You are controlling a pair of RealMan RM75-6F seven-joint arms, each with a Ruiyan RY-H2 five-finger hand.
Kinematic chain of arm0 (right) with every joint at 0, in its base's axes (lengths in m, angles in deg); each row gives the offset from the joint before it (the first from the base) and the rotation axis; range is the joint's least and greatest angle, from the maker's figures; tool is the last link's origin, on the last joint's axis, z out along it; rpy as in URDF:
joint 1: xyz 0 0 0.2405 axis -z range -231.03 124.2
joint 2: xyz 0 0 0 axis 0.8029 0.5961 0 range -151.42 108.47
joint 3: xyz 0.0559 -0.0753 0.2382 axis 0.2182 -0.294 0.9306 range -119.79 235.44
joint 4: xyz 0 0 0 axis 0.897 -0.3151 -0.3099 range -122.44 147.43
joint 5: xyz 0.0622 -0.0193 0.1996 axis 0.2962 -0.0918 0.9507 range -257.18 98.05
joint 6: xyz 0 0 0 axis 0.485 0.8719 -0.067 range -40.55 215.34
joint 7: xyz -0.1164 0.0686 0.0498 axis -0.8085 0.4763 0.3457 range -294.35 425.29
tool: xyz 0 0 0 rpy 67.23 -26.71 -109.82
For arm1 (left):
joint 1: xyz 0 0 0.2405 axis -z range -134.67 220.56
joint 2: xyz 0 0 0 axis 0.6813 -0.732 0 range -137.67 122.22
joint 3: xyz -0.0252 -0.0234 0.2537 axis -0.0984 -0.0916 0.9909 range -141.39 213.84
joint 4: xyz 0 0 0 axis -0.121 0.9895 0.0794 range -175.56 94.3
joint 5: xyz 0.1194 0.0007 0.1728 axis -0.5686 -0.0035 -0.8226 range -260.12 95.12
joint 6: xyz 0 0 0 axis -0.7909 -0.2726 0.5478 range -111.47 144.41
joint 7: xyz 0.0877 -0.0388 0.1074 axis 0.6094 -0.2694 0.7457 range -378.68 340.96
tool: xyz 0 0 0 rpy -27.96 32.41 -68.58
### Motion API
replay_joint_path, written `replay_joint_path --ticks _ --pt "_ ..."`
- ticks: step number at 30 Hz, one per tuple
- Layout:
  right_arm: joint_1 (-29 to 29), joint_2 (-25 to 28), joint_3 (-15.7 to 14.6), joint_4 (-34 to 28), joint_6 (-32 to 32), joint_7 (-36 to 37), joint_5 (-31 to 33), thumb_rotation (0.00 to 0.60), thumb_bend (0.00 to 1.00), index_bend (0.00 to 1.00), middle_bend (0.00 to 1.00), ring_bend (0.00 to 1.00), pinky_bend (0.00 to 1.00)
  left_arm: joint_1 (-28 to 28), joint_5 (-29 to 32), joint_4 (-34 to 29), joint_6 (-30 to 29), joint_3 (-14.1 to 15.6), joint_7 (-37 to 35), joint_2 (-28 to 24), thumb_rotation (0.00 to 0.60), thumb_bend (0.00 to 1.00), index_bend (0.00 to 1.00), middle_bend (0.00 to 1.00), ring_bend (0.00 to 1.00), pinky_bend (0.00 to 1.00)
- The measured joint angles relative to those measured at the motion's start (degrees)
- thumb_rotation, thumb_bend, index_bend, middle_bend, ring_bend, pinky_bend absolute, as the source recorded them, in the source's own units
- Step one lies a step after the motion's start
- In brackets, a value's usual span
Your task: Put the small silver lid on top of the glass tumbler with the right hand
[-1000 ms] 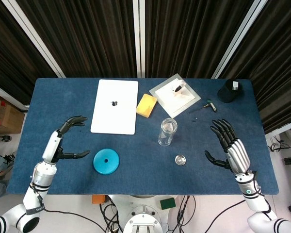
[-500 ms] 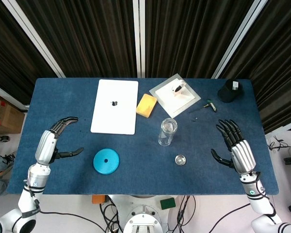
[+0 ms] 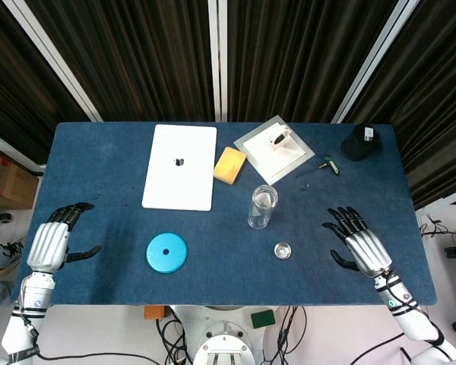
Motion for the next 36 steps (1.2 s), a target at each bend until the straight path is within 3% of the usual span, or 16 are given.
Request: replay_joint_path --ticks 8,15,24,36 --pt "-3.1 -1.4 -0.5 -0.6 -3.6 -1.3 -1.8 0.6 0.36 0.33 0.05 0.0 0.0 -0.1 -0.2 0.2 0.8 -0.3 -0.5 0.1 0.6 0.03 0.22 0.22 0.19 0.21" --pt "-5.6 -5.7 0.3 2.3 -6.4 -2.8 -2.2 0.6 0.36 0.36 0.06 0.0 0.0 -0.1 0.0 0.8 1.3 -0.6 -0.8 0.5 0.6 0.03 0.22 0.22 0.19 0.21" --pt "-7.3 -11.4 0.4 7.7 -7.2 -2.4 -2.6 0.6 0.37 0.4 0.07 0.0 0.0 -0.4 0.2 1.5 1.7 -0.8 -1.3 0.7 0.6 0.03 0.22 0.22 0.19 0.21" --pt "-7.7 -13.7 0.1 9.8 -6.4 -3.0 -2.5 0.6 0.39 0.44 0.08 0.0 0.0 -0.6 -0.1 2.5 2.2 -0.8 -2.5 1.1 0.6 0.03 0.22 0.22 0.19 0.21"
